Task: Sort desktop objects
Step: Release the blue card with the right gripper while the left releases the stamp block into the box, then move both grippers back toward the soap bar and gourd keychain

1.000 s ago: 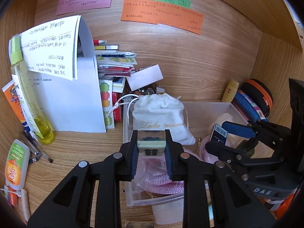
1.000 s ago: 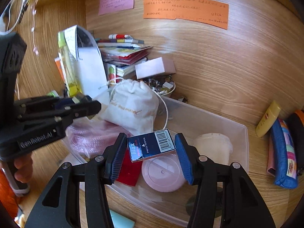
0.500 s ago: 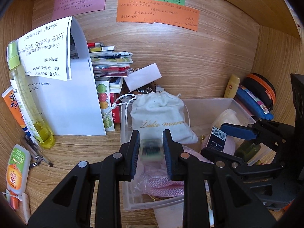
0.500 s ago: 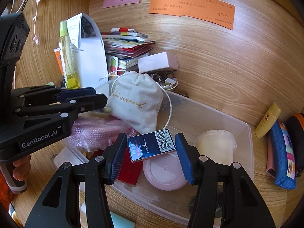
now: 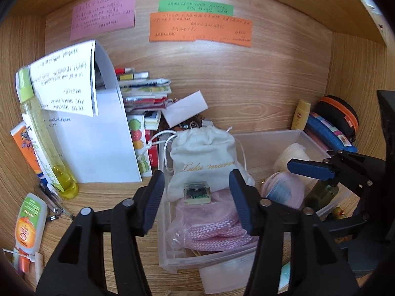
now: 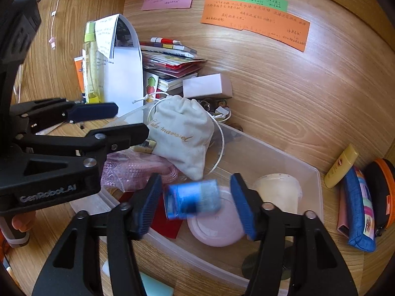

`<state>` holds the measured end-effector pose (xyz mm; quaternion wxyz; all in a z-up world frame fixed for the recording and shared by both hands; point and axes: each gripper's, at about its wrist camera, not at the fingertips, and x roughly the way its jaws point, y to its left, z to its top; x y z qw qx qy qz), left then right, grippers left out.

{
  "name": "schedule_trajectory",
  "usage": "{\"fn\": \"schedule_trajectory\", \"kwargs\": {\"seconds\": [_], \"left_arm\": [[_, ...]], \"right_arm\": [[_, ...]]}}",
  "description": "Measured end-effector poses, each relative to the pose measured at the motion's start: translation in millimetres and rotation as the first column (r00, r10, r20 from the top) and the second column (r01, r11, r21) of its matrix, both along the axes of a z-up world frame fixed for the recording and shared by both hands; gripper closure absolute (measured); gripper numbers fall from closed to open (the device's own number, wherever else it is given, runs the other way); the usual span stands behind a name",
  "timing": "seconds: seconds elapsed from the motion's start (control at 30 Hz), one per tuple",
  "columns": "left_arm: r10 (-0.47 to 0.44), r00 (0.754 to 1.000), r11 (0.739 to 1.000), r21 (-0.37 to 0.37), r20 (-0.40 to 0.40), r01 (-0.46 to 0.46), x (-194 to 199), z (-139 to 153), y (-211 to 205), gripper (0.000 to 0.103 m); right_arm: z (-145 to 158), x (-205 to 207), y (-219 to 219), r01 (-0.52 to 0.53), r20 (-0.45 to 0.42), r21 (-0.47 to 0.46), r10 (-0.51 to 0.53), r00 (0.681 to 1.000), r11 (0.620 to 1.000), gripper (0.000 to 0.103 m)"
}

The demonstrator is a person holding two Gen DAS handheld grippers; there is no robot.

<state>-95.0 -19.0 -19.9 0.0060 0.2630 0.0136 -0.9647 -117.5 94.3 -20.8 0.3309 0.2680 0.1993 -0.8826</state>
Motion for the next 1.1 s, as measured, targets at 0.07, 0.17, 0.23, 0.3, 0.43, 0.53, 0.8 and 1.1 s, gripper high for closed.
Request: {"fn": "schedule_trajectory", "kwargs": {"seconds": [0.07, 0.17, 0.23, 0.3, 0.43, 0.53, 0.8, 1.1], "left_arm": [[-0.004, 1.0, 1.0, 0.001, -0.014, 0.004, 2, 2, 0, 0.042], [-0.003, 0.999, 1.0, 0.005, -0.034, 0.003, 6, 5, -1, 0.037], [-0.001, 0.999, 1.0, 0.01, -0.04, 0.001, 7, 6, -2, 0.032], [0.006, 0.999, 1.0, 0.028, -0.045, -0.005, 9, 7, -5, 0.025], [0.03, 0.998, 0.998, 0.05, -0.061, -0.027, 11, 8, -9, 0.012], [0.042, 0.997, 0.997, 0.067, -0.061, -0.038, 13, 9, -13, 0.011], [0.093, 0.995, 0.989, 0.119, -0.036, -0.088, 36, 11, -19, 0.009], [0.107, 0.994, 0.993, 0.041, 0.017, -0.107, 70, 14, -20, 0.008]], "right_arm": [[2, 0, 0, -0.001, 0.002, 0.008, 0.001, 1.0, 1.0, 0.039], [5, 1, 3, -0.004, 0.01, -0.002, 0.004, 1.0, 1.0, 0.027], [6, 1, 4, 0.0, 0.006, 0.001, 0.0, 1.0, 1.0, 0.027], [7, 0, 5, 0.004, 0.006, 0.001, -0.004, 1.0, 1.0, 0.027], [17, -2, 11, 0.004, 0.028, -0.024, -0.004, 1.0, 1.0, 0.022], [29, 2, 18, 0.012, 0.021, -0.051, -0.011, 1.0, 0.999, 0.019], [47, 23, 45, 0.036, -0.045, -0.055, -0.039, 0.998, 0.998, 0.013], [44, 45, 84, 0.066, -0.056, -0.038, -0.068, 0.996, 0.997, 0.013]]}}
